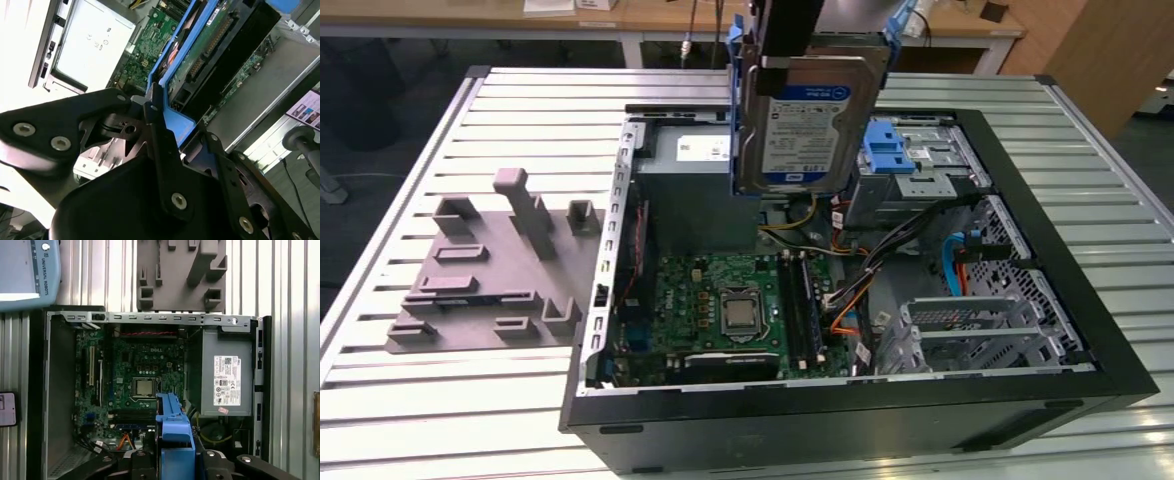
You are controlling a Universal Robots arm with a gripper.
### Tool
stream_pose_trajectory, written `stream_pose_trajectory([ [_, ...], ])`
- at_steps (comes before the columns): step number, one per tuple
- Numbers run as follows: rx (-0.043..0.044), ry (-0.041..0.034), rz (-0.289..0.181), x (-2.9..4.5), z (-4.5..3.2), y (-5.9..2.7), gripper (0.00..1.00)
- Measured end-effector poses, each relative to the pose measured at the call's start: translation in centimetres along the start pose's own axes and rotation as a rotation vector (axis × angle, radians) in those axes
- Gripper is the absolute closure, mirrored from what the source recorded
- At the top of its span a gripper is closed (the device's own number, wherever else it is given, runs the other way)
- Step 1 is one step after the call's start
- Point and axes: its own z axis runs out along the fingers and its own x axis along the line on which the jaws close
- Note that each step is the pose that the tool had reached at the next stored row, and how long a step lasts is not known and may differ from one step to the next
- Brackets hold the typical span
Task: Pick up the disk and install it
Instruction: 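Insert the disk into the insertion slot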
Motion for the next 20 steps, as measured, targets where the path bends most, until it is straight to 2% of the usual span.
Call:
stream_pose_trajectory([
  [11,0.0001,0.0000,0.000,4.05,0.13,-0.31,0.64],
  [14,0.0000,0.0001,0.000,4.60,0.17,-0.99,0.64],
  [18,-0.0004,0.0002,0.000,4.99,0.28,-2.42,0.64],
  [20,-0.0004,0.0001,0.000,5.46,0.41,-2.71,0.64],
])
